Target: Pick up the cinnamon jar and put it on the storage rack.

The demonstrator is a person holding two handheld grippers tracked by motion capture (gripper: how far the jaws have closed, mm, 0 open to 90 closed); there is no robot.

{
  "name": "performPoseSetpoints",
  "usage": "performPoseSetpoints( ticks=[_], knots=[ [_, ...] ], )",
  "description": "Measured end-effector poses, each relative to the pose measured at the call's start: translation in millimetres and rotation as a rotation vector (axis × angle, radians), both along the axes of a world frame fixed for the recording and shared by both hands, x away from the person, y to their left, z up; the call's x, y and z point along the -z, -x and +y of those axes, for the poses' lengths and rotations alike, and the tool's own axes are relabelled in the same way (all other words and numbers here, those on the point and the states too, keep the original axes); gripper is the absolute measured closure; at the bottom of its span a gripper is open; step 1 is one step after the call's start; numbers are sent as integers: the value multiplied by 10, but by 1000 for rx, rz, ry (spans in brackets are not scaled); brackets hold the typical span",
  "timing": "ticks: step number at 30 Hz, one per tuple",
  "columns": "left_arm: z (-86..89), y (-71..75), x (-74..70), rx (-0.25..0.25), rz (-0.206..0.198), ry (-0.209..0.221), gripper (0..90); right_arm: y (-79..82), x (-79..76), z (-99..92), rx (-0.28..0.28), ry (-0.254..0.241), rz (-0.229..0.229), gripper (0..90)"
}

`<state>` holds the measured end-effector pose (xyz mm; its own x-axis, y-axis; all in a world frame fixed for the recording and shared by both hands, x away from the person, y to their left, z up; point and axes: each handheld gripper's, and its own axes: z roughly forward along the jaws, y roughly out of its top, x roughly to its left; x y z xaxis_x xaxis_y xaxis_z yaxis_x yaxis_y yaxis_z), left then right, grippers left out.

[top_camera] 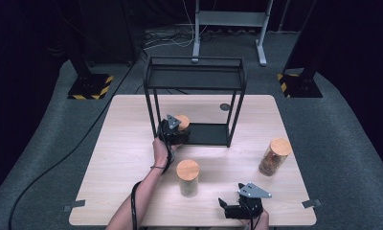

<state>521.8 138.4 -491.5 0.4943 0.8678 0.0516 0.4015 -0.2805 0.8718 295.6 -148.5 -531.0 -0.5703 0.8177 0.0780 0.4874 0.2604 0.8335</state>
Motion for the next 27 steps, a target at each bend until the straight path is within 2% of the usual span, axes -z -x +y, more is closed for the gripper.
performPoseSetpoints(
  ticks=[13,19,22,27],
  knots=[
    [-2,-89,70,-16,25,-10,250,1,-1,-1,-3,-2,-2,35],
    [-1,-123,86,-25,31,13,250,3,-1,-2,-4,-2,-2,35],
    [3,-139,108,-24,38,41,250,3,-1,-1,-3,-1,-2,35],
    [-16,-167,117,-19,33,45,250,3,-1,-1,-2,-1,-3,35]
  ],
)
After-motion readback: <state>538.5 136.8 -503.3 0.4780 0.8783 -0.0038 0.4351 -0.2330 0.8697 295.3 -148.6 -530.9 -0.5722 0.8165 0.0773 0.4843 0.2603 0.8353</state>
